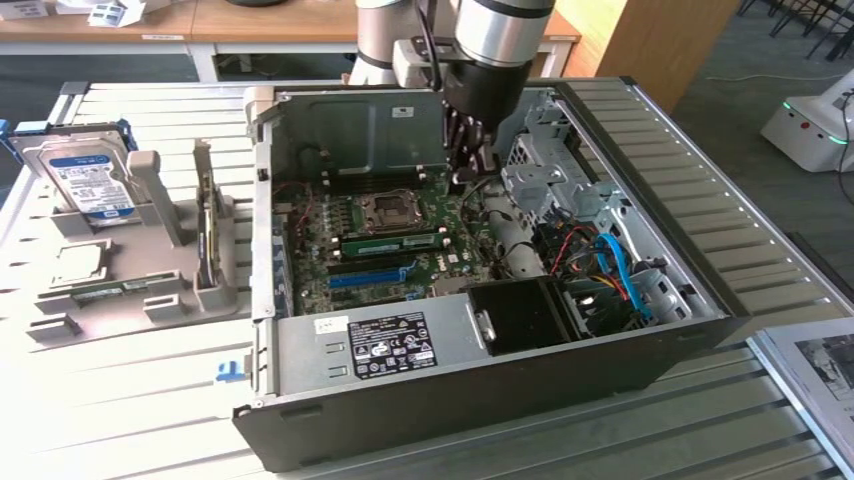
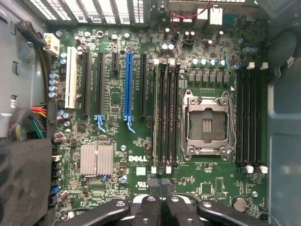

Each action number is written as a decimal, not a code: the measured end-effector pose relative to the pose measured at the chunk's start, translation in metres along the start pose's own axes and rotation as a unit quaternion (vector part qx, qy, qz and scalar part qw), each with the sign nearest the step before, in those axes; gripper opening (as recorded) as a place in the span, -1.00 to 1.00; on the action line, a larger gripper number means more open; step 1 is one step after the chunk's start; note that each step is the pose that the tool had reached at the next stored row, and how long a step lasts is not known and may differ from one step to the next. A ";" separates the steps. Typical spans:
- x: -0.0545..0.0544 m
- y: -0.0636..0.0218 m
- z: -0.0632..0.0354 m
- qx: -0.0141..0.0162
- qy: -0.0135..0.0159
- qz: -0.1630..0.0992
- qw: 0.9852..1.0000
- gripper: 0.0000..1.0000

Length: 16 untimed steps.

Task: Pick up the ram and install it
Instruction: 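Press down the ram until it locks into place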

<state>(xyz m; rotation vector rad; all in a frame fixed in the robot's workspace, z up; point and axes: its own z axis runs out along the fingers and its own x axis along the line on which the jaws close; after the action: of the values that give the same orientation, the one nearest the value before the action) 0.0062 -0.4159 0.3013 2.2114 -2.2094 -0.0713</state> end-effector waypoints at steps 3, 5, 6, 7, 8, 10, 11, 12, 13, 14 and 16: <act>0.000 -0.0001 0.0028 0.000 0.000 0.000 1.000 -0.80; 0.000 -0.0002 0.0046 0.000 0.000 0.000 1.000 -0.80; 0.000 -0.0002 0.0055 0.000 0.000 0.000 1.000 -0.80; 0.000 -0.0003 0.0065 0.000 0.000 0.000 1.000 -0.80; 0.000 -0.0003 0.0075 0.000 0.000 0.000 1.000 -0.80; 0.000 -0.0004 0.0100 0.000 0.000 0.000 1.000 -0.80; 0.000 -0.0005 0.0114 0.000 0.000 0.000 1.000 -0.80; 0.000 -0.0005 0.0129 0.000 0.000 0.000 1.000 -0.80; 0.000 -0.0006 0.0143 0.000 0.000 0.000 1.000 -0.80; 0.000 -0.0007 0.0156 0.000 0.000 0.000 1.000 -0.80; 0.000 -0.0008 0.0181 0.000 0.000 0.000 1.000 -0.80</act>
<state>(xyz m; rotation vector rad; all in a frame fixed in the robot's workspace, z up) 0.0062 -0.4159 0.2832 2.2113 -2.2094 -0.0713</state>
